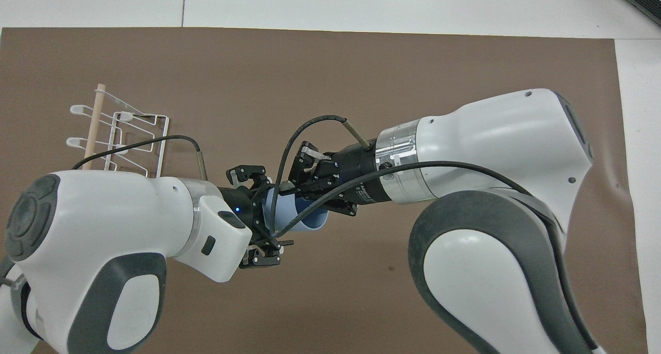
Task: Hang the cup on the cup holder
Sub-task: 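Close the left gripper on the cup rim beside the right gripper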
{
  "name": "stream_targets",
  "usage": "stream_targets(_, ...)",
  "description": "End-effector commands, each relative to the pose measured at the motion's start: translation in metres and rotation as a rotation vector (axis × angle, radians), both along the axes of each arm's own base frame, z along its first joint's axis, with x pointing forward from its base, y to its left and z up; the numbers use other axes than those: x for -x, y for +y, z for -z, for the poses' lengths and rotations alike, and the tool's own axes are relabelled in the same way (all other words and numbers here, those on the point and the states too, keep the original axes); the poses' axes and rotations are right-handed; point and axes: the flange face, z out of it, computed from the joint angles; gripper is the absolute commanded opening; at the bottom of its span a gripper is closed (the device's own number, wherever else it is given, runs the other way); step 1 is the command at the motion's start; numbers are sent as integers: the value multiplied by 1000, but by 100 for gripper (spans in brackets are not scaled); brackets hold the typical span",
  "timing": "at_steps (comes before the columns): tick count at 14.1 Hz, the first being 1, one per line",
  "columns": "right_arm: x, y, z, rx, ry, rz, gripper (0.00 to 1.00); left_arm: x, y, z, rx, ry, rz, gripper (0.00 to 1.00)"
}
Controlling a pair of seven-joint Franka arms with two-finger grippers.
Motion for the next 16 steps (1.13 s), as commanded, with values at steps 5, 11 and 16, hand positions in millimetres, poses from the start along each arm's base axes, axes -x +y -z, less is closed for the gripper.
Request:
stream_targets(5, 0, -2, -6, -28, 12, 31, 0, 7, -14, -5, 6, 27, 23, 4)
stream_targets(11, 0, -2, -6, -28, 0, 23, 46, 7, -11, -4, 1, 41, 25, 0)
stream_targets(16, 0, -2, -6, -29, -3, 22, 82, 7, -9, -3, 1, 39, 24, 0)
